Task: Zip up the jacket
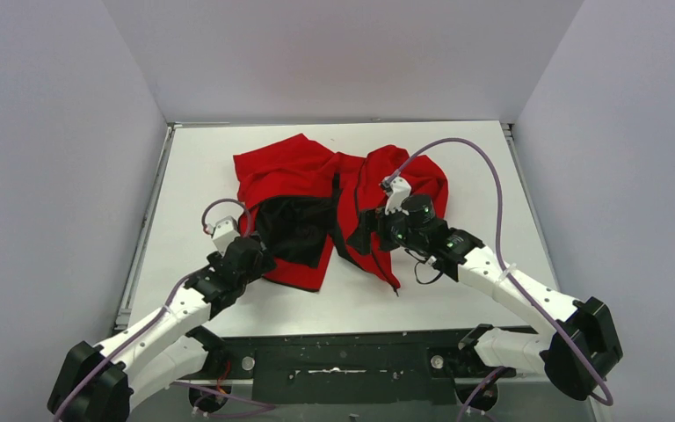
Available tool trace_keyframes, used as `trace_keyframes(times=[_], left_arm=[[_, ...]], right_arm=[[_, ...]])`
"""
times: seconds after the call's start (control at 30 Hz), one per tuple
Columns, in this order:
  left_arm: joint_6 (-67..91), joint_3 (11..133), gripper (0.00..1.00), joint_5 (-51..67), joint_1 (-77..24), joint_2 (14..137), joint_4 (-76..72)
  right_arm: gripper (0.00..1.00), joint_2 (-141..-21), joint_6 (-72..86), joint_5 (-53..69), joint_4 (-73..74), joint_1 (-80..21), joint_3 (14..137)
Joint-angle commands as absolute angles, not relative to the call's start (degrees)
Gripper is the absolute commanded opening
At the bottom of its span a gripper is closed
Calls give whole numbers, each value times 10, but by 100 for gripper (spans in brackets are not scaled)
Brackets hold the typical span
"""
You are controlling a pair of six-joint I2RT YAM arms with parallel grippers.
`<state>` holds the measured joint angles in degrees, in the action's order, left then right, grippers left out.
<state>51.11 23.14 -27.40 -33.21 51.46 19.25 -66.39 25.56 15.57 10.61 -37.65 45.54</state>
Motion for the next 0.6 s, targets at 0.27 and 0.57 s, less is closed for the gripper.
trace_keyframes(times=[0.27,0.57], left_arm=[[478,205,75,-199,-233,577,53],[478,186,30,-176,-226,573,19]], right_arm=[[97,-663,250,166,71,-390,451],[96,-670,254,145,74,-391,440]])
